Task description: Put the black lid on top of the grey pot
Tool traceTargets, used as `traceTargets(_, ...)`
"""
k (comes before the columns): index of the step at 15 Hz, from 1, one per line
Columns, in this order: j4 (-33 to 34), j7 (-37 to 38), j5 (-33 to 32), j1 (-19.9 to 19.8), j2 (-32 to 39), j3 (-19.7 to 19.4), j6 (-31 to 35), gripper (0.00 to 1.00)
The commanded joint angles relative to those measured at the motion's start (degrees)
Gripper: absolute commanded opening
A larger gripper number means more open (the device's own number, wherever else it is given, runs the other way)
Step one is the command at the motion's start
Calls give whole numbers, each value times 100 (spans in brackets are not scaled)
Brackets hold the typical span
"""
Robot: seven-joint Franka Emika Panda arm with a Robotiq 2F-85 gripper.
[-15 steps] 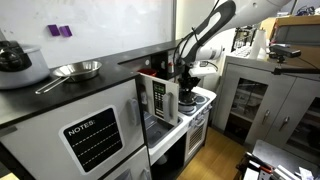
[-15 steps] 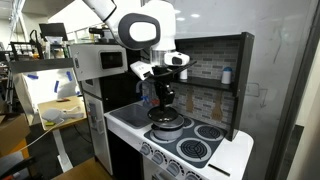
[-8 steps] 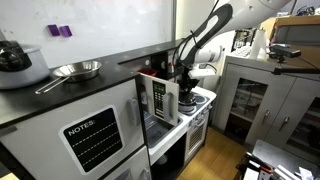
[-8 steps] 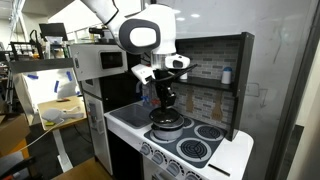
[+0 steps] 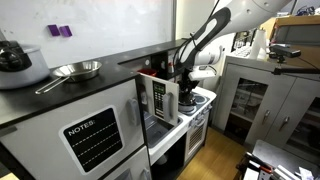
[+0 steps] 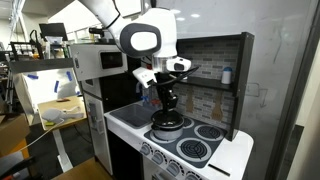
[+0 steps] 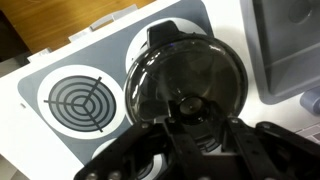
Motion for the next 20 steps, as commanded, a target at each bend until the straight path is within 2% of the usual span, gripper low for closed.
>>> traceTargets(1, -4, -211, 108, -171, 27, 174, 146, 8)
traceTargets(20, 221, -512, 165, -331, 259, 267, 249, 8)
